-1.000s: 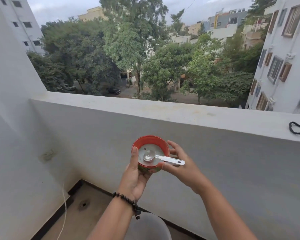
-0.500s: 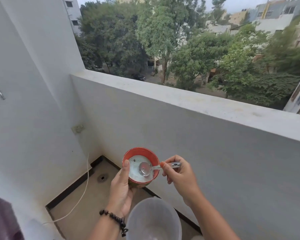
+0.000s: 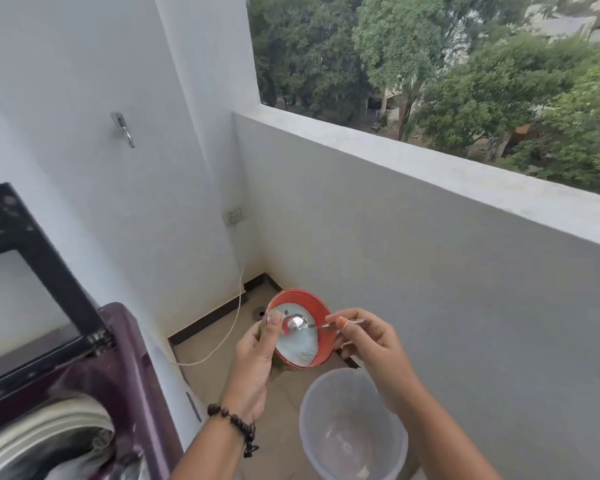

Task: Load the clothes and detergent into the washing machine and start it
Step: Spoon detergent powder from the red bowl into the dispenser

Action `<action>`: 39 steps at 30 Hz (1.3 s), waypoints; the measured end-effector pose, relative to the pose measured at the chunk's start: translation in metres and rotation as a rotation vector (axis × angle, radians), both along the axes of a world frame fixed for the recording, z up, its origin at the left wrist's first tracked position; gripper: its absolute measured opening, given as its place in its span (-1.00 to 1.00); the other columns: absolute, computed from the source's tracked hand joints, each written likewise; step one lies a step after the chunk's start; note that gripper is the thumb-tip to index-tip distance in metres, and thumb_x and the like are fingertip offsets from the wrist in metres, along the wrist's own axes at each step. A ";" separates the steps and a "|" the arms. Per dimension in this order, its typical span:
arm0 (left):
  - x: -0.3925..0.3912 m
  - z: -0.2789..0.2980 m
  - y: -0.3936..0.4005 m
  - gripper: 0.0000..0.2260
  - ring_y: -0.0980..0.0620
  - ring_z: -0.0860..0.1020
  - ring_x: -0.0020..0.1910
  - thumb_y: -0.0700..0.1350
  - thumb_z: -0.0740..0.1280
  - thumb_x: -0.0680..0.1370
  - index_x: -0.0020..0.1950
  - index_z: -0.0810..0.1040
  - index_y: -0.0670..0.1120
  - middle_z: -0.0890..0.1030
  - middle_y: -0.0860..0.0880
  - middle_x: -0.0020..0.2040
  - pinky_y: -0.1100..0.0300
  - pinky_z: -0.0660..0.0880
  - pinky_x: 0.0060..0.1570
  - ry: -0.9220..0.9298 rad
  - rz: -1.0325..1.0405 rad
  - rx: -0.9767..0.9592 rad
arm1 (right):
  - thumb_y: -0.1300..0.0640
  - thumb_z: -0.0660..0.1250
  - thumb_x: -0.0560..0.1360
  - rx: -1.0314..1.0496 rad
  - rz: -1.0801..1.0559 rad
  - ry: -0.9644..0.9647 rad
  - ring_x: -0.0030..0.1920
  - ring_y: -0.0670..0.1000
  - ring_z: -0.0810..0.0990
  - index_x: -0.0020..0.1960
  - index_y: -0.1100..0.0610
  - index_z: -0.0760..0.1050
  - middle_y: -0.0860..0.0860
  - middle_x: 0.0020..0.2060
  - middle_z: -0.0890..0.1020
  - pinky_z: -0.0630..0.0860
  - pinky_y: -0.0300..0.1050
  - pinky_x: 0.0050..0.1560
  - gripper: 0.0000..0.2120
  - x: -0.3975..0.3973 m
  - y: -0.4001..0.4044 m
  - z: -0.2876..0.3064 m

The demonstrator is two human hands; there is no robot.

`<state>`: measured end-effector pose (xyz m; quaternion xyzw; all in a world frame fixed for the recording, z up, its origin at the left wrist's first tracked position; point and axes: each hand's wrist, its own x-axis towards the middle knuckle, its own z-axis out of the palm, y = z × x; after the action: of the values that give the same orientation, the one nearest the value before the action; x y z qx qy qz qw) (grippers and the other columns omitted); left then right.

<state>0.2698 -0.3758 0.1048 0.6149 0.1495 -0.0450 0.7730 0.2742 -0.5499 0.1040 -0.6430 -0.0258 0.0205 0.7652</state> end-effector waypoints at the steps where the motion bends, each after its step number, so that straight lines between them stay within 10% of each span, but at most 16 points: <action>1: -0.004 0.000 0.008 -0.51 -0.13 0.66 0.06 0.20 0.36 0.41 0.18 0.61 -0.13 0.70 -0.13 0.05 -0.15 0.61 0.03 -0.003 -0.004 0.028 | 0.08 0.33 0.46 0.002 0.014 -0.005 -0.27 -0.01 0.53 -0.04 0.22 0.64 0.01 -0.27 0.65 0.43 -0.19 -0.25 -0.77 -0.001 0.006 0.000; 20: -0.064 0.008 0.120 -0.51 -0.09 0.69 -0.11 0.19 0.38 0.39 0.15 0.59 -0.13 0.69 -0.16 0.01 0.09 0.61 -0.25 -0.005 0.091 0.108 | 0.20 0.27 0.60 -0.075 0.055 0.073 -0.26 -0.08 0.55 0.03 0.19 0.64 -0.01 -0.18 0.73 0.47 -0.26 -0.27 -0.83 -0.038 0.098 -0.004; 32: -0.149 0.005 0.222 -0.47 0.09 0.66 0.06 0.25 0.41 0.32 0.16 0.61 -0.05 0.72 0.06 0.01 -0.01 0.55 0.20 0.011 0.220 0.154 | 0.21 0.22 0.62 -0.037 0.187 0.104 -0.21 0.03 0.55 0.01 0.19 0.64 0.11 -0.11 0.73 0.47 -0.08 -0.17 -0.79 -0.092 0.211 -0.009; 39: -0.189 -0.002 0.277 -0.50 -0.04 0.69 -0.02 0.20 0.40 0.35 0.13 0.61 -0.12 0.72 -0.06 -0.02 0.01 0.64 -0.08 0.050 0.359 0.088 | 0.27 0.19 0.62 0.039 0.267 0.165 -0.31 0.01 0.54 -0.07 0.26 0.62 0.22 -0.19 0.71 0.46 -0.13 -0.24 -0.76 -0.122 0.268 -0.013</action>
<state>0.0805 -0.0988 0.1027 0.6102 0.2777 0.0851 0.7370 0.1526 -0.2818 0.0908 -0.6151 -0.0484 0.1743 0.7674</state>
